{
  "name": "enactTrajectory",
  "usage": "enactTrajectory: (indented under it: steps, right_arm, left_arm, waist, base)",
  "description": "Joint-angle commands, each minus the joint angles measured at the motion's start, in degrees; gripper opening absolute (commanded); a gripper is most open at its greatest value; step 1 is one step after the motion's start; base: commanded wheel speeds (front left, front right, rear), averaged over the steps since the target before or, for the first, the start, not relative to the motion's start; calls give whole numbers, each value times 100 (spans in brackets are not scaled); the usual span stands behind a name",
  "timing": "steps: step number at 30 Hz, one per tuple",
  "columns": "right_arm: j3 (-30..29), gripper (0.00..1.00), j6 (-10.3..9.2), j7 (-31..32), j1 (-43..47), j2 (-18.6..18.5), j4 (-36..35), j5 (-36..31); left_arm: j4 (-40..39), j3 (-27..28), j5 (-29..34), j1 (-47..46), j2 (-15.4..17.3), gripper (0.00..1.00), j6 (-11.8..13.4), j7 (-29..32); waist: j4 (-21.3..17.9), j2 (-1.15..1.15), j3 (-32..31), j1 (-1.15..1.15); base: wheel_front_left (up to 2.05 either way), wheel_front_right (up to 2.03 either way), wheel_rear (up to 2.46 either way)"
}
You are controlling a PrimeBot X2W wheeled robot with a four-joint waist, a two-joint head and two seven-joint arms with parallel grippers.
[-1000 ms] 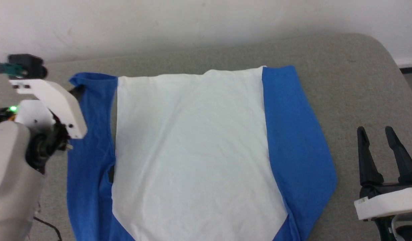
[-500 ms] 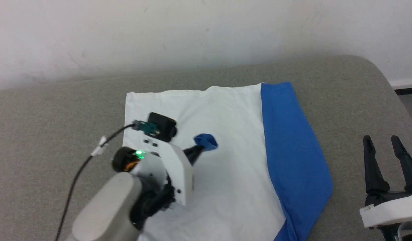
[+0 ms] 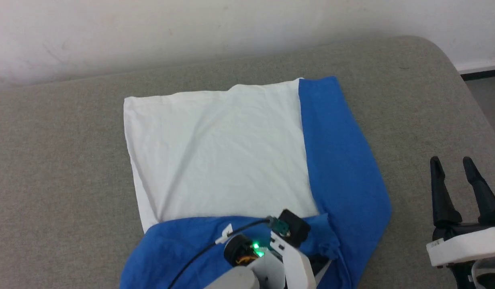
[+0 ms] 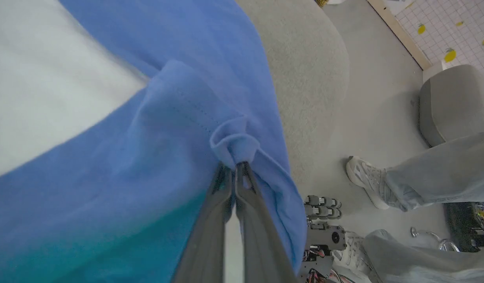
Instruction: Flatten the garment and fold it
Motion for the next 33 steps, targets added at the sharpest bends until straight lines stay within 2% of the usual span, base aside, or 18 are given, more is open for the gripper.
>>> enactTrajectory:
  steps: [1,2,3,6,11,18,23,30,33]
  right_arm:
    - [36,100,-4,-24,-99,18,41,36]
    - [41,100,-4,-29,-113,18,58,31]
    - [42,100,-4,-33,-123,18,72,16]
    - [67,100,-4,-29,-138,19,84,-104]
    - [110,100,-4,45,-46,12,69,-321]
    - [87,100,-4,152,82,-24,-7,-471]
    - [48,100,-4,243,152,-32,-76,-525]
    - [28,100,-4,378,134,-40,41,-471]
    - [-29,100,-4,481,81,-53,199,-407]
  left_arm:
    - [198,-122,45,112,-51,0,-84,-66]
    - [307,-180,62,114,-76,32,-114,-111]
    - [402,-256,129,83,-92,98,-143,-168]
    - [498,-268,230,-8,-141,100,-180,-579]
    - [136,-9,340,-125,-172,100,-172,-1588]
    - [-405,608,437,-67,63,100,68,-2799]
    - [-466,1262,658,20,500,100,518,-3372]
    - [-600,2486,843,435,1054,100,1146,-3499]
    - [-758,3105,992,712,1249,100,1299,-3502]
  waist:
    - [-2,0,41,-1]
    - [16,0,42,-1]
    - [36,0,32,-1]
    - [102,0,-32,-1]
    - [258,0,-264,-1]
    - [474,0,-540,-1]
    - [677,0,-618,-1]
    - [898,0,-571,-1]
    - [1016,0,-502,-1]
  base:
    - [0,0,0]
    - [0,0,0]
    - [0,0,0]
    - [0,0,0]
    - [0,0,0]
    - [0,0,0]
    - [0,0,0]
    - [0,0,0]
    - [0,0,0]
